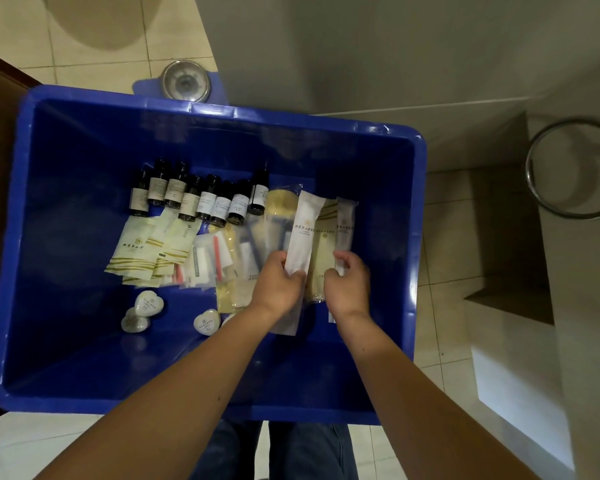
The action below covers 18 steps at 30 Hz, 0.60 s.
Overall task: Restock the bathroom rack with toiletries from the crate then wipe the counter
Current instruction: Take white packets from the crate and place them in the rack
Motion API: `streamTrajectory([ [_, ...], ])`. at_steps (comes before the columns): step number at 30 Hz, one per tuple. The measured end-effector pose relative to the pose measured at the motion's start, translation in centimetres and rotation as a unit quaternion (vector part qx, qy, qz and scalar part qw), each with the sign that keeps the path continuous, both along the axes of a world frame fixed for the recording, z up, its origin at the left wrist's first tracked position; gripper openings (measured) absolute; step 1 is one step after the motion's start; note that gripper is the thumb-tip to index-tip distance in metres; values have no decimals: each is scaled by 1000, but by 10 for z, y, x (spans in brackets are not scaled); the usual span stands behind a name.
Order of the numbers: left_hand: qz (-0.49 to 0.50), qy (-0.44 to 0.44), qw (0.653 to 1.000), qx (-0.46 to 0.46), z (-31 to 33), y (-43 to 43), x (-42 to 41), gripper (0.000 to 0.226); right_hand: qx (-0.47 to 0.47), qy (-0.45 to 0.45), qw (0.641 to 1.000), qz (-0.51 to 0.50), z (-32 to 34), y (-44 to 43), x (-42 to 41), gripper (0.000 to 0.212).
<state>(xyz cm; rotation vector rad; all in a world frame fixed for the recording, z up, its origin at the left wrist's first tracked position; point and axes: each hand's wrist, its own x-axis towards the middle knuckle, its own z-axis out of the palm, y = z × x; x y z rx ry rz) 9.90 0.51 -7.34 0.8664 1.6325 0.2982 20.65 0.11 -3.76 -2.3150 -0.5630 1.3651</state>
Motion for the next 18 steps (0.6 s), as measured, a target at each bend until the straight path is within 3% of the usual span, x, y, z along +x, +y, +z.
streamTrajectory([
  [6,4,-10,1000,-20,-5,2,-4,19,-50,23,998,-7,-8,1,-5,71],
  [12,33,-28,999,-19,-7,0,0,19,-68,11,997,-33,-15,5,-8,75],
  [18,40,-31,999,-16,-10,-4,0,20,-82,41,995,-35,-21,10,-9,62],
])
